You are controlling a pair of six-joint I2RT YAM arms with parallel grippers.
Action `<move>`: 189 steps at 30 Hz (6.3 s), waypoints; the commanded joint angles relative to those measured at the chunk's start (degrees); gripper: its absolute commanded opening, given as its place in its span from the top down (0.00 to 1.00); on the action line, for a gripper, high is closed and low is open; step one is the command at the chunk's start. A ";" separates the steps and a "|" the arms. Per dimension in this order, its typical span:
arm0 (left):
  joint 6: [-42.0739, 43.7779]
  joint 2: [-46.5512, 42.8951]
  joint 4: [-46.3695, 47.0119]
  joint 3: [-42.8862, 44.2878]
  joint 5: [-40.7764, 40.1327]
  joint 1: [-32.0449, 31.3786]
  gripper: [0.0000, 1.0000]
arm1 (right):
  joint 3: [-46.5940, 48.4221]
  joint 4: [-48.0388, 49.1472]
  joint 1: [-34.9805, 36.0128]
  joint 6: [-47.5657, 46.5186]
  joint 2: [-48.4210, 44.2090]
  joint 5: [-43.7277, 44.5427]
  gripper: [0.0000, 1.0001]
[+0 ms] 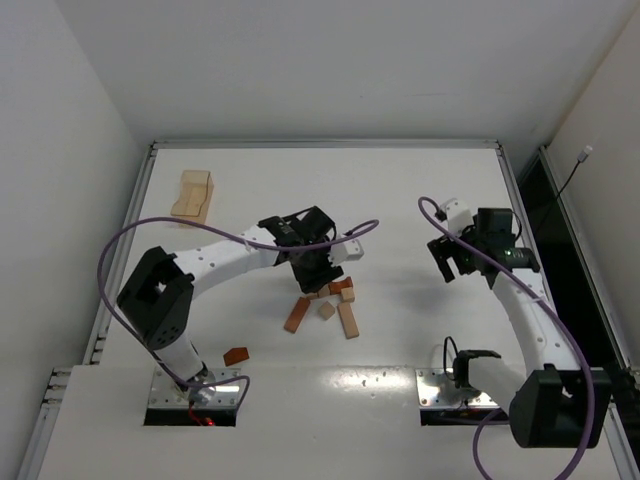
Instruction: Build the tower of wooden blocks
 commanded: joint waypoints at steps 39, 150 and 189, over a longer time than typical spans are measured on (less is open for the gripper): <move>5.57 13.21 4.55 3.54 1.91 -1.96 0.53 | 1.16 -0.32 -4.59 0.49 -1.30 -1.32 0.19; 22.45 30.00 -12.24 25.08 3.67 7.17 0.64 | -1.48 2.85 -4.59 0.49 -1.30 -0.79 0.14; 17.18 20.96 -11.36 20.68 6.55 19.12 0.46 | -0.42 1.79 -4.59 1.01 -0.77 -1.32 0.14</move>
